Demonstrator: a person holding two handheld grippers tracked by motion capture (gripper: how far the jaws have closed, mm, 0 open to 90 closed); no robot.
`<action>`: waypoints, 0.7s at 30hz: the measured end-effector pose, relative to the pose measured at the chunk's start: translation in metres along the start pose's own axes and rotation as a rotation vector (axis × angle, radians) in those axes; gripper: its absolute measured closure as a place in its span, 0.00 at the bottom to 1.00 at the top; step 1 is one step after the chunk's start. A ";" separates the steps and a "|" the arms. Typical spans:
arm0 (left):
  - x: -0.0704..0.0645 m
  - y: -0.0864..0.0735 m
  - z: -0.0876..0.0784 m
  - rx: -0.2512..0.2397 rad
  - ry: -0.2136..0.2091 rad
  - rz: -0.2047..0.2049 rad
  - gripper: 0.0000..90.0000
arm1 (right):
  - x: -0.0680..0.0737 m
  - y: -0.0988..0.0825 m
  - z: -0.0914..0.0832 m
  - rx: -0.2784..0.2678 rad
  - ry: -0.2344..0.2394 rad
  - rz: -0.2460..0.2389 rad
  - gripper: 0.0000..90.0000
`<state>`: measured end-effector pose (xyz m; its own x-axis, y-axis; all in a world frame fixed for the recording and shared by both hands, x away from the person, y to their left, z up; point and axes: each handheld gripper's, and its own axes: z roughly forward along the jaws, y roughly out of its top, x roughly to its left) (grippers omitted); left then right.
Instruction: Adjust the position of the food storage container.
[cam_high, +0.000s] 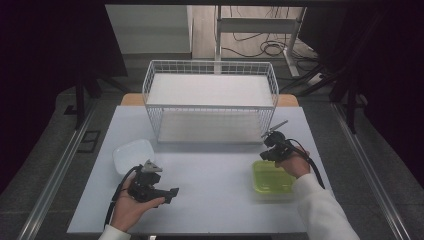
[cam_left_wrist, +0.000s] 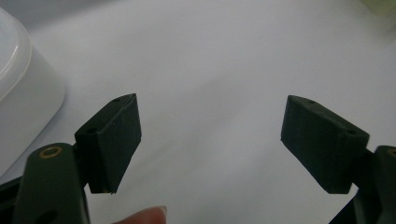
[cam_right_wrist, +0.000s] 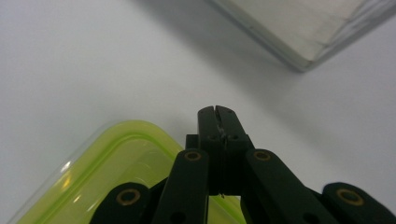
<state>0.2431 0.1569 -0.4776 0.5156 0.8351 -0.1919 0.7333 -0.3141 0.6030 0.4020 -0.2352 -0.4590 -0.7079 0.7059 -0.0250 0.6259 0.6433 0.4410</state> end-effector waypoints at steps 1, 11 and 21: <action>0.000 0.000 0.000 0.000 0.000 -0.001 0.22 | -0.002 -0.001 -0.005 -0.016 -0.006 0.012 0.99; 0.003 -0.001 -0.004 -0.022 -0.005 -0.048 0.24 | -0.020 -0.048 -0.059 -0.141 -0.047 0.178 0.99; 0.001 0.002 -0.002 -0.030 0.007 -0.056 0.24 | -0.032 -0.111 -0.069 -0.114 -0.118 0.309 0.99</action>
<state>0.2437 0.1580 -0.4747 0.4707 0.8543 -0.2204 0.7474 -0.2533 0.6142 0.3330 -0.3497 -0.4452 -0.4439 0.8958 0.0245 0.7592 0.3614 0.5412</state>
